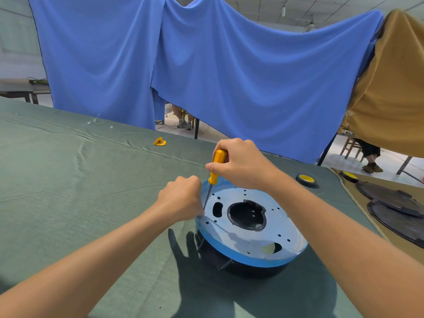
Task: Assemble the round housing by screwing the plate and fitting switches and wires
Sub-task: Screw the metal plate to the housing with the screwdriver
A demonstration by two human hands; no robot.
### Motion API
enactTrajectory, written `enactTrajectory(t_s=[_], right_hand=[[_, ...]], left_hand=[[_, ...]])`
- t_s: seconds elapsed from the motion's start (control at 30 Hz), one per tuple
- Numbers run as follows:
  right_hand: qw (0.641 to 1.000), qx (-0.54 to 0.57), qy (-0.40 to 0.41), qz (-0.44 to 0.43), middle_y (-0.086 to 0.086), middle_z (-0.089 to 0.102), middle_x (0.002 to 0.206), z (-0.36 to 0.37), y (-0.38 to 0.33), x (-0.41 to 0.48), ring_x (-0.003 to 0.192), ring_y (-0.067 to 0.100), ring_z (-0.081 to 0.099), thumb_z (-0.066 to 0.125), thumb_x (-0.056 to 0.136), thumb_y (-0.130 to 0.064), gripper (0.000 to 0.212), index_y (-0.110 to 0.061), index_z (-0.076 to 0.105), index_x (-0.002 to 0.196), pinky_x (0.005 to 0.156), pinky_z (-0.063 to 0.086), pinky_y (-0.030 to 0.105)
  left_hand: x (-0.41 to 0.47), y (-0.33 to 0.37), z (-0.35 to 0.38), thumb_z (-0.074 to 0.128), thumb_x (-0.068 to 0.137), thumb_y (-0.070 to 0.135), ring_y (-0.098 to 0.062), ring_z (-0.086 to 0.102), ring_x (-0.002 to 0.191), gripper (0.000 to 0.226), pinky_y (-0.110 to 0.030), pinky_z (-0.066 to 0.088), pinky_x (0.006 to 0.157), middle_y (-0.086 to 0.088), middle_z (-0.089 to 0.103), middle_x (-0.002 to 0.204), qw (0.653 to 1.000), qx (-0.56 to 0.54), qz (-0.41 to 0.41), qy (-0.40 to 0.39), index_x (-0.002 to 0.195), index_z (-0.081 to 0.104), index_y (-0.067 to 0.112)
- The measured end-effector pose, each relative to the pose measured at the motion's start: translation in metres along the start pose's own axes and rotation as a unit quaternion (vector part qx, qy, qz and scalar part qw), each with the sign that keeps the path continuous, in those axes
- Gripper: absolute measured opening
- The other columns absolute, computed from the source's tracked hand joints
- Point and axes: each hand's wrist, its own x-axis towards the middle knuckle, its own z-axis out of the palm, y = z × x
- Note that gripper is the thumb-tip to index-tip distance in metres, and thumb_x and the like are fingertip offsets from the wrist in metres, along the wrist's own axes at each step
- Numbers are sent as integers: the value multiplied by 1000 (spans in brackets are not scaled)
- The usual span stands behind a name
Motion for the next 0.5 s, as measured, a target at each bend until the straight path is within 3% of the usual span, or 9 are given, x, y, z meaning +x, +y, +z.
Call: enactTrajectory(t_s=[0.13,0.27,0.37,0.4,0.5], right_hand=[[1000,0,2,-4,-6,48,72,0,2,-1,70,14,46,67,88,-35,26,-10,62,91,58,40,27],[1000,1,5,-5,-6,48,72,0,3,-2,66,11,44,67,87,-35,25,-11,62,90,54,36,24],[1000,2,2,-10,-5,50,74,0,3,-2,68,11,45,67,88,-36,26,-11,62,92,56,39,25],[1000,2,2,-11,-5,50,73,1,2,-2,68,11,45,67,88,-36,26,-11,62,92,56,39,25],[1000,2,5,-12,-6,49,71,2,1,-1,66,10,44,67,88,-35,25,-11,62,90,55,38,26]], left_hand=[[2,5,4,70,84,13,-27,56,82,15,-38,53,73,-5,54,82,1000,13,4,15,93,58,13],[4,1,1,67,84,9,-29,62,90,19,-38,57,79,-11,66,98,997,-69,-11,-30,102,70,9],[3,-7,-4,65,85,11,-17,59,73,16,-22,47,51,-5,68,90,987,-145,-9,-67,98,75,11],[2,-11,-5,62,88,11,-14,59,70,18,-19,45,49,-3,67,87,984,-165,-3,-71,98,76,14],[4,-21,-6,52,93,10,-12,68,81,34,-24,55,64,-3,69,102,973,-223,17,-58,120,68,25]])
